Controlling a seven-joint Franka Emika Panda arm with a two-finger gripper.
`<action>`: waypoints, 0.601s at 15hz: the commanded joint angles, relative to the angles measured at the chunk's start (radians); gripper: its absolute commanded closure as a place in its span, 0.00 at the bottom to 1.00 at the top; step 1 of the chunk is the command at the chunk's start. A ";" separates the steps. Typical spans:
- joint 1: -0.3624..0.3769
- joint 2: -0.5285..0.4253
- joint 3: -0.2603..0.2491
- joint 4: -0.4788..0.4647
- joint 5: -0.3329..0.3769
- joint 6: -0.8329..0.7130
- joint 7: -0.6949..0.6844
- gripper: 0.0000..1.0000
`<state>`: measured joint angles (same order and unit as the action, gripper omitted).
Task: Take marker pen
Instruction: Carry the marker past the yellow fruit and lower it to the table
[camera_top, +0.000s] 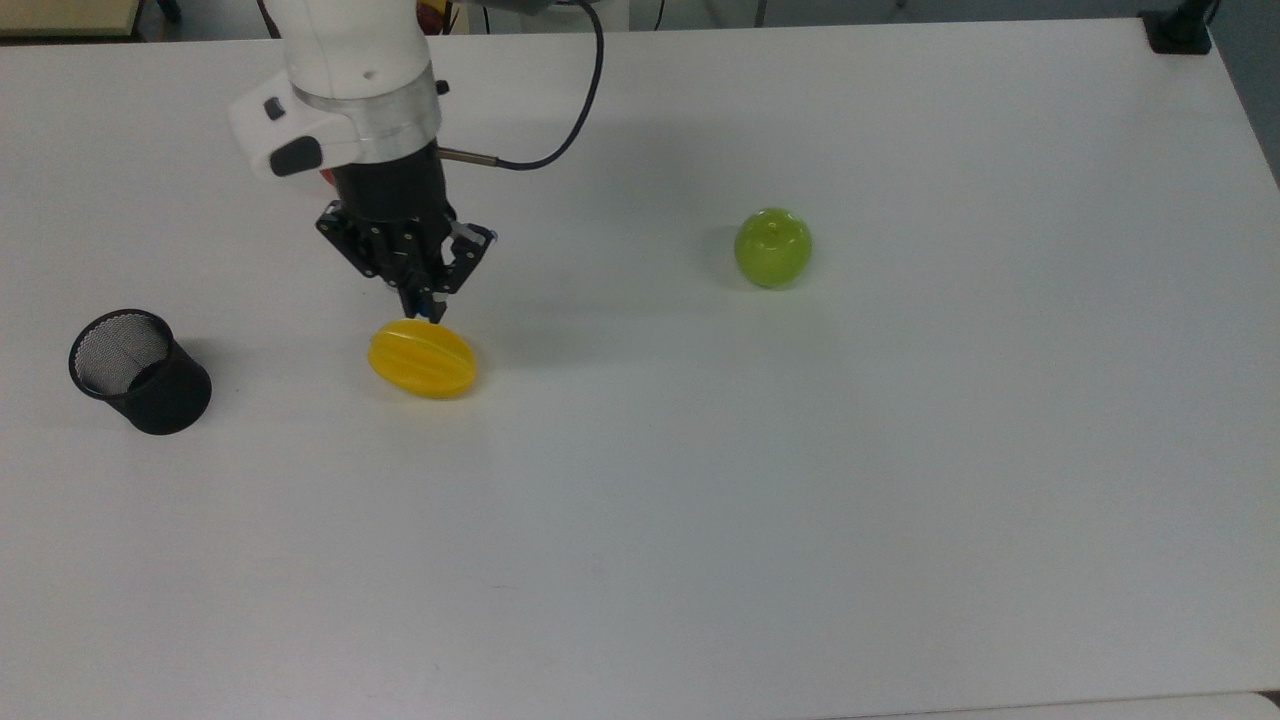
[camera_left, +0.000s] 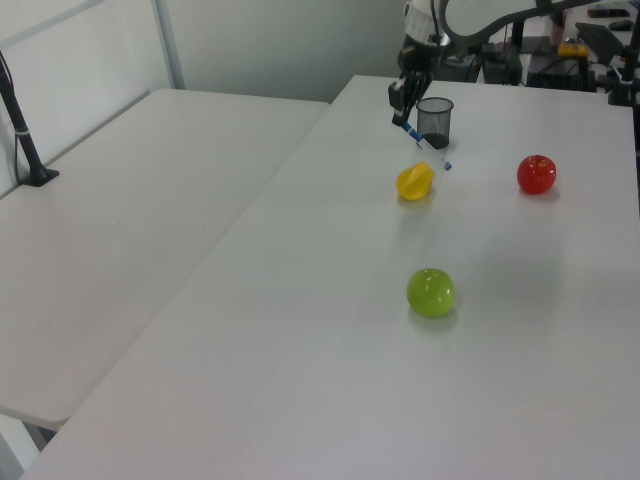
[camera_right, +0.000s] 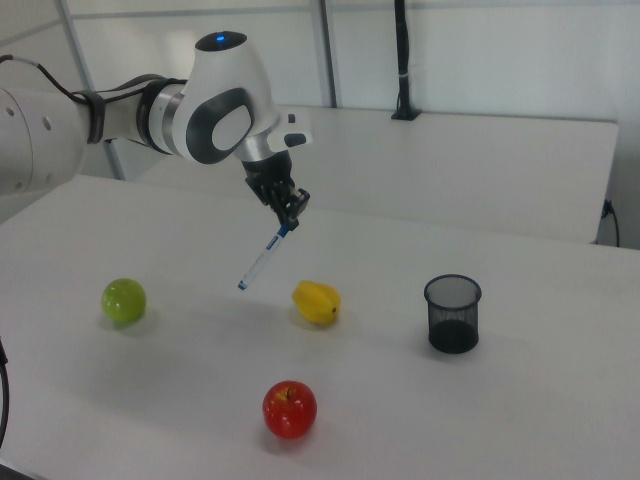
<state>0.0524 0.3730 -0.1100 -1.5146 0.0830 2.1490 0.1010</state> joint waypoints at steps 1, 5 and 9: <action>0.015 -0.043 0.041 -0.062 0.017 -0.122 -0.082 1.00; 0.017 -0.039 0.088 -0.096 0.009 -0.204 -0.170 1.00; 0.043 -0.005 0.104 -0.108 -0.011 -0.236 -0.222 1.00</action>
<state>0.0745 0.3743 -0.0062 -1.5855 0.0824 1.9343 -0.0747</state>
